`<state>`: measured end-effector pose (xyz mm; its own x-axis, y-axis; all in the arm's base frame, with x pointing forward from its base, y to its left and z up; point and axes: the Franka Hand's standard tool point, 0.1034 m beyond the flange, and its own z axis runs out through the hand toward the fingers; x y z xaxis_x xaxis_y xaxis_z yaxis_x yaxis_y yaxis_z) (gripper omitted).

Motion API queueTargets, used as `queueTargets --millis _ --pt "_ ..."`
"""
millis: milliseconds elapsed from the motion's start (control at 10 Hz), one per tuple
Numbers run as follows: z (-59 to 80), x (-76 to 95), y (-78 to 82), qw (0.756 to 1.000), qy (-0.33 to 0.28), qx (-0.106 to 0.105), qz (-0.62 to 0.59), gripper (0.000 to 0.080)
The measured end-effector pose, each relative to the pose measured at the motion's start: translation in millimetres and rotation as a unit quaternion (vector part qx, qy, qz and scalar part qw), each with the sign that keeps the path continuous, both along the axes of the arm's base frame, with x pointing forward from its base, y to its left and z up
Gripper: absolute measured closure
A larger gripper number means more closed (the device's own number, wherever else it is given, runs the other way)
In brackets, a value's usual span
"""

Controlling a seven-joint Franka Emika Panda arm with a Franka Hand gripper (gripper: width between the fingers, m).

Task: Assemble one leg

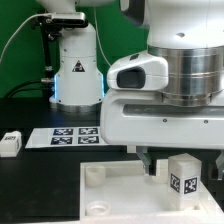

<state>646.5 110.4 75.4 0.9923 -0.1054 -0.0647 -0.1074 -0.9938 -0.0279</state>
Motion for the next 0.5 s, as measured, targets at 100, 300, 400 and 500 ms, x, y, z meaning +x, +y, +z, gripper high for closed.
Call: queueTargets --millis 100,300,400,500 --pt "0.7 0.2 -0.3 0.998 0.000 -0.004 0.059 0.0150" --pt "-0.3 -2.0 -2.3 0.989 0.009 -0.008 0.150 0.0150" --pt "-0.6 -2.0 -2.8 0.988 0.009 -0.008 0.153 0.0150" --pt "-0.6 -2.0 -2.8 0.988 0.009 -0.008 0.152 0.0160"
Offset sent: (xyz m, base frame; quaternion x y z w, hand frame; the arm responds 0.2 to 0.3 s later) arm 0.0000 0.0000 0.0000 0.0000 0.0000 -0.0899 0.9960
